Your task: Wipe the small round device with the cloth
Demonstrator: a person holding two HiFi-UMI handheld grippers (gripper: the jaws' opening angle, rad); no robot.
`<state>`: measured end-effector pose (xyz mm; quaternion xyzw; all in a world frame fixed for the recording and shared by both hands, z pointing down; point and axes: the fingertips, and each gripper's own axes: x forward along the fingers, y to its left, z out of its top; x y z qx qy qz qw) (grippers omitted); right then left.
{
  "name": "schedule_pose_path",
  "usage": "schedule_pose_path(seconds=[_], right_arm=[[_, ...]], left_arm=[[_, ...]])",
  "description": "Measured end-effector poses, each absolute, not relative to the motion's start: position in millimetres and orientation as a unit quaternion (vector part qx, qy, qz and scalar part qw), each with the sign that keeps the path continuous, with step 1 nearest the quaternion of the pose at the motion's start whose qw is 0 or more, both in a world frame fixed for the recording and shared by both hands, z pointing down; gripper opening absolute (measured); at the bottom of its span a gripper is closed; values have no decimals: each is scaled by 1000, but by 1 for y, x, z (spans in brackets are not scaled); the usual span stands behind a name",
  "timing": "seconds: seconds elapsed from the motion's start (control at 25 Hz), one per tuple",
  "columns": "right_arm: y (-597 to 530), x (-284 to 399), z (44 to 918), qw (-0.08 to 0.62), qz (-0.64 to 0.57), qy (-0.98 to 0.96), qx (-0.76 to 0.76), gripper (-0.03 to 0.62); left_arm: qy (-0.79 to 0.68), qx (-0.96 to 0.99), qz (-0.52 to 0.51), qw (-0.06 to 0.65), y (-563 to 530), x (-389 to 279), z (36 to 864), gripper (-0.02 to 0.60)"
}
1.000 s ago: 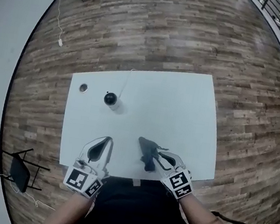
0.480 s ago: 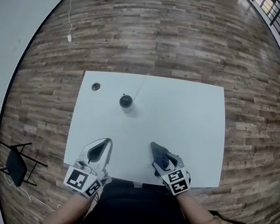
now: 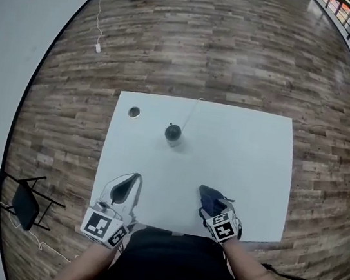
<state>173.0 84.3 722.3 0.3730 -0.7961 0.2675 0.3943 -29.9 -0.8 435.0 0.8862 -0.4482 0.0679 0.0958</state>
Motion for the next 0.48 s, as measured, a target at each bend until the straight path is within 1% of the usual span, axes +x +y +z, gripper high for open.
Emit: schedule_pose_path(seconds=[0.2,0.28,0.32,0.4,0.48], right_arm=[[81,174,726,418,252,-787,377,262],[79,178,728,409,255,-784,390,242],[78,180,729,400,262,-783,399,217],[76,183,729,381,279,-777,416,141],[75,183,727,377,284,-773,424,118]], left_arm=[[-449,886,68,97,-5,-39,435,3],[-449,886,67,98,-7,-42,435,3],[-449,886,65,98,-8,-43,435,3],[-448,887,62,98,-10,-45,435,3],[-447,887,59,98,-11,-49,434,3]])
